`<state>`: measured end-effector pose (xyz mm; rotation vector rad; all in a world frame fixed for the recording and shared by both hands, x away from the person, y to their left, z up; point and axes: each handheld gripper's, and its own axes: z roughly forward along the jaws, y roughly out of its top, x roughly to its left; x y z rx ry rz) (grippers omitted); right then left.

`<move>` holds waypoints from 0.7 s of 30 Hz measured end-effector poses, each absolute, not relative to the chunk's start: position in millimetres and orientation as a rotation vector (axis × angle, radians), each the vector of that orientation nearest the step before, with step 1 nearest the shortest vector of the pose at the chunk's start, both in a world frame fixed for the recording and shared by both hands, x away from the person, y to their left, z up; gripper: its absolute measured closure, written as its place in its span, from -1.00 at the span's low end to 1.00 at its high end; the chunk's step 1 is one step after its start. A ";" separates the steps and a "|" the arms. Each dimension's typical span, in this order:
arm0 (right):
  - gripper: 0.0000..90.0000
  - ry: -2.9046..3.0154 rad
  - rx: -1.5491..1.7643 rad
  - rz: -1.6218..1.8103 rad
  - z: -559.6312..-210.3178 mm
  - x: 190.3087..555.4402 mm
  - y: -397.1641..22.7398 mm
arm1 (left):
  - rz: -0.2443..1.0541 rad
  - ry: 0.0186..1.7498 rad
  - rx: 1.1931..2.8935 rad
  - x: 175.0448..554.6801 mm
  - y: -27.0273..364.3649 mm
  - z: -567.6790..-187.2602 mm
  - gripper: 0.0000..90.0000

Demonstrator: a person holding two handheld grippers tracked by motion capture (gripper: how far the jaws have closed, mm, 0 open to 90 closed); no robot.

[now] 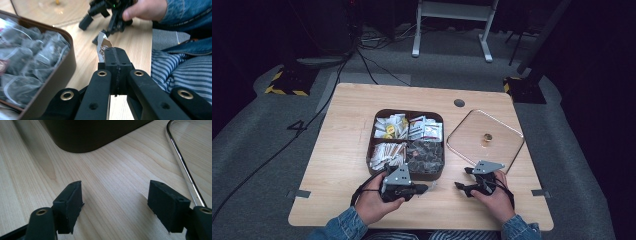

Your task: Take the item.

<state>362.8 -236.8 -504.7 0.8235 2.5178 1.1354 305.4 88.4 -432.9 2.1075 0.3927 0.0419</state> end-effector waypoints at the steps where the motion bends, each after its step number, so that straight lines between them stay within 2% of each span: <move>1: -0.37 2.518 0.823 1.135 -504.7 362.8 -236.9 | 0.039 0.393 2.115 306.2 87.2 -436.2 1.00; 14: -0.38 2.519 0.822 1.135 -504.7 362.8 -236.8 | 0.106 0.412 2.207 313.8 83.5 -453.1 1.00; 15: -0.38 2.519 0.822 1.135 -504.7 362.8 -236.7 | 0.141 0.417 2.229 314.3 83.3 -455.5 1.00; 21: -0.40 2.523 0.819 1.135 -504.8 362.8 -236.6 | 0.129 0.434 2.245 316.8 82.6 -460.0 1.00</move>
